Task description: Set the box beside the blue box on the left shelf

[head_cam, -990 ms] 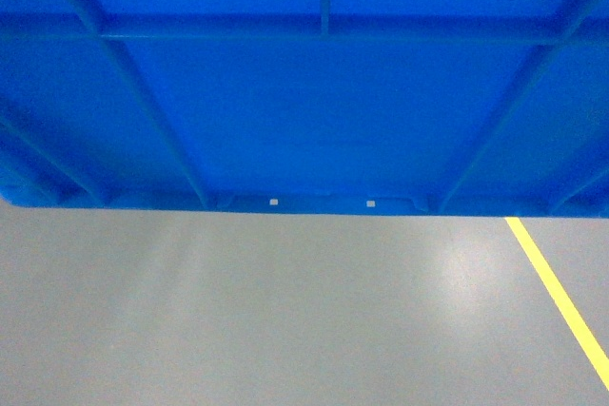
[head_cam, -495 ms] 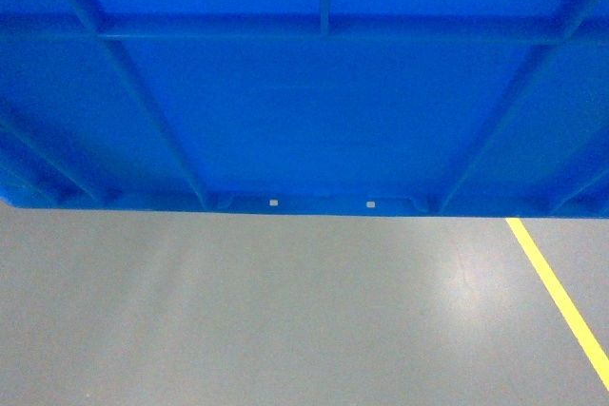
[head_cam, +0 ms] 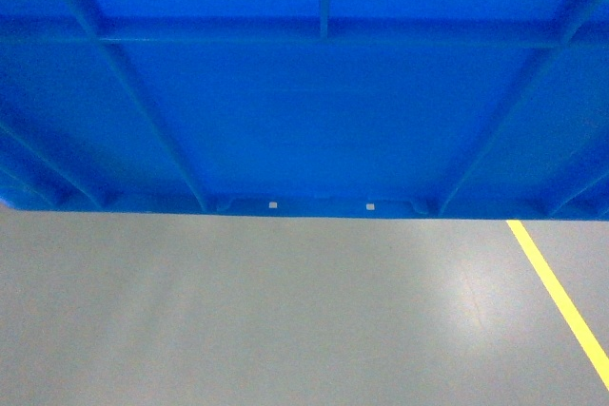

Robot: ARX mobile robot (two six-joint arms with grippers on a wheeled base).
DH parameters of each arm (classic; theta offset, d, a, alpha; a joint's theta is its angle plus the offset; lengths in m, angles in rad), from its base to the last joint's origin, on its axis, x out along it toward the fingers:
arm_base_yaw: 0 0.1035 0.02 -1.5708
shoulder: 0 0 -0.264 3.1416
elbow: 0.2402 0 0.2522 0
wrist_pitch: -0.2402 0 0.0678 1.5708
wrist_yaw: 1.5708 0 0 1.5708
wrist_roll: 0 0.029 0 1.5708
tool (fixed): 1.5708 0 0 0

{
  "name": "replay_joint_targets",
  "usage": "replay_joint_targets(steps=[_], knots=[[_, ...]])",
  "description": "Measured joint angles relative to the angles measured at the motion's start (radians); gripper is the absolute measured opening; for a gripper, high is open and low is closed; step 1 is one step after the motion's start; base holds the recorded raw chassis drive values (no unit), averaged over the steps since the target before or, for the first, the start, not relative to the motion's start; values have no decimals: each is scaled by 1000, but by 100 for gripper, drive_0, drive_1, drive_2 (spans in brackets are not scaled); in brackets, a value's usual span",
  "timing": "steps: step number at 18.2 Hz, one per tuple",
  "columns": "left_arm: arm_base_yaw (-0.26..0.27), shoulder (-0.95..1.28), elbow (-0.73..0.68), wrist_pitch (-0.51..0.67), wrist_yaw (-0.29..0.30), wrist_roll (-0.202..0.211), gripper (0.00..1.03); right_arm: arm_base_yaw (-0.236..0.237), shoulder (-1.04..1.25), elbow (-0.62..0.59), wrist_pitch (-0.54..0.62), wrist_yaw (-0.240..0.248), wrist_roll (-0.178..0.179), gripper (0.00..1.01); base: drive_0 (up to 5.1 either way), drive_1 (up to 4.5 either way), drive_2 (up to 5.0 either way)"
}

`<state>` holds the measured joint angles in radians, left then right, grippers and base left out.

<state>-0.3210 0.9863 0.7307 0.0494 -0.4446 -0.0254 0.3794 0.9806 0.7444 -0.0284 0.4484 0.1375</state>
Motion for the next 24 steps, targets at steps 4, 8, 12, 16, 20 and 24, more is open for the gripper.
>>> replay_joint_targets(steps=[4,8,12,16,20,24], knots=[[0,2,0,3,0,0,12,0,0,0,4,0,0,10,5,423,-413],[0,0,0,1,0,0,12,0,0,0,2,0,0,10,-6,412,-424],[0,0,0,2,0,0,12,0,1,0,3,0,0,10,-8,410,-426],[0,0,0,-3,0,0,12,0,-1,0,-1,0,0,10,-1,417,-419],[0,0,0,2,0,0,12,0,0,0,3,1,0,10,-1,417,-419],[0,0,0,0,0,0,12,0,0,0,3,0,0,10,-8,411,-426]])
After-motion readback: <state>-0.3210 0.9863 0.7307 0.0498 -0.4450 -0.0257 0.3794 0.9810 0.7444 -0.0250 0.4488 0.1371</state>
